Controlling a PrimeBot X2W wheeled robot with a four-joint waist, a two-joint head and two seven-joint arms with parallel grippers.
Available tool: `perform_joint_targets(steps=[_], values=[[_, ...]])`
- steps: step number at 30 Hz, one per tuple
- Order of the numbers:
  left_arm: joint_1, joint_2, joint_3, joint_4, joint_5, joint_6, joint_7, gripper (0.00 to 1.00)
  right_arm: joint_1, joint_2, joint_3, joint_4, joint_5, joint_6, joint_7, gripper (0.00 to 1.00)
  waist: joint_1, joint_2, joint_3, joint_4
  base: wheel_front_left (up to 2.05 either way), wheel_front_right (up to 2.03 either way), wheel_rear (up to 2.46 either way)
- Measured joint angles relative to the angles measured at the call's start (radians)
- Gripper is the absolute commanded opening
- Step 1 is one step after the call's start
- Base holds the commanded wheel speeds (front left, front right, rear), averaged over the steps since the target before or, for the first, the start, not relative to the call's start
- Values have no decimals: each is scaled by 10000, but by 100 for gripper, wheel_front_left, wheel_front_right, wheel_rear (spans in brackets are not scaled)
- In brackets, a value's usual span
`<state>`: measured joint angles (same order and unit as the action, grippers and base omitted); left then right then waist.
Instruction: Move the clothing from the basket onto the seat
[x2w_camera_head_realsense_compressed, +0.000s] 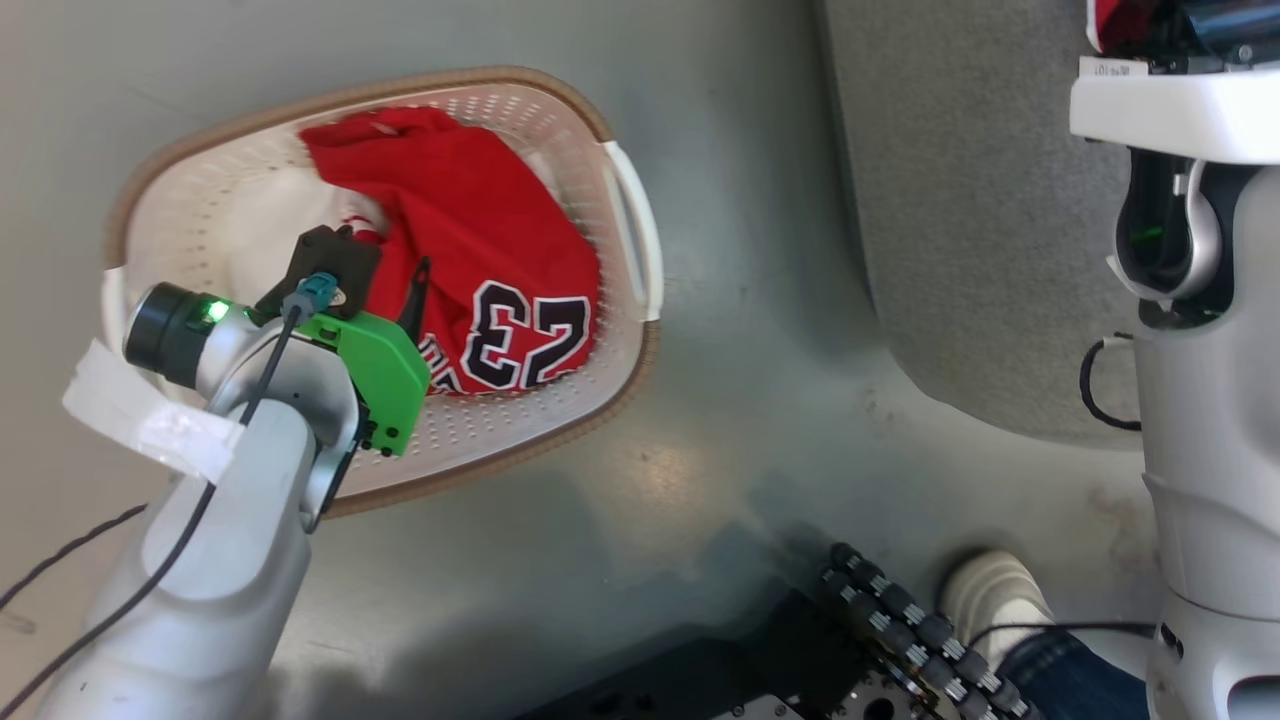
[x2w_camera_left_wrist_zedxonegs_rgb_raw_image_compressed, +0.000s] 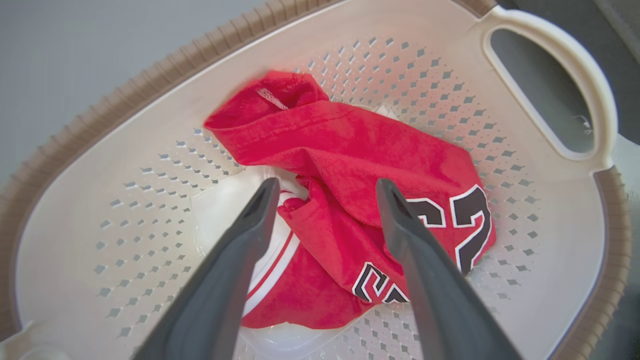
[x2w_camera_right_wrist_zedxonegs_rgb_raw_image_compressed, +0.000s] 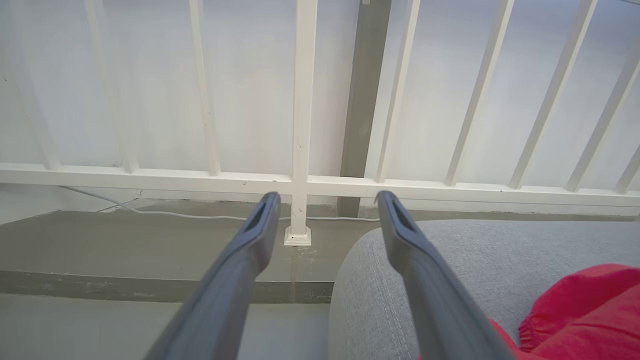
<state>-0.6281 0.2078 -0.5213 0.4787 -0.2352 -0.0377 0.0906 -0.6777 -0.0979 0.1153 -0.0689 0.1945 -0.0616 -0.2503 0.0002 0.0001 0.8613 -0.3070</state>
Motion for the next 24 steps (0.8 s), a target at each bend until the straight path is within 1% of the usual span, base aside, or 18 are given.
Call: perform_joint_targets(steps=[6,10,15,18,24], values=[[-287,29,-48,648,25,-153,157,100,-287,73,180,117,0,21,-15,100,0,0,291,-417,0,0,0],[-485,56,-59,1018,111,-165,238,100,-348,119,207,130,0,29,-15,100,0,0,444,-675,0,0,0],[-795,236,-104,1599,205,-240,295,100,-359,165,205,186,-2,27,-44,100,-1,0,662,-969,0,0,0],[-929,353,-171,1898,270,-251,322,100,-360,196,207,190,-6,27,-44,100,-1,0,750,-1072,0,0,0],[-1122,349,-270,2343,291,-326,307,100,-362,215,198,161,-25,25,-44,100,-1,0,799,-1151,0,0,0]])
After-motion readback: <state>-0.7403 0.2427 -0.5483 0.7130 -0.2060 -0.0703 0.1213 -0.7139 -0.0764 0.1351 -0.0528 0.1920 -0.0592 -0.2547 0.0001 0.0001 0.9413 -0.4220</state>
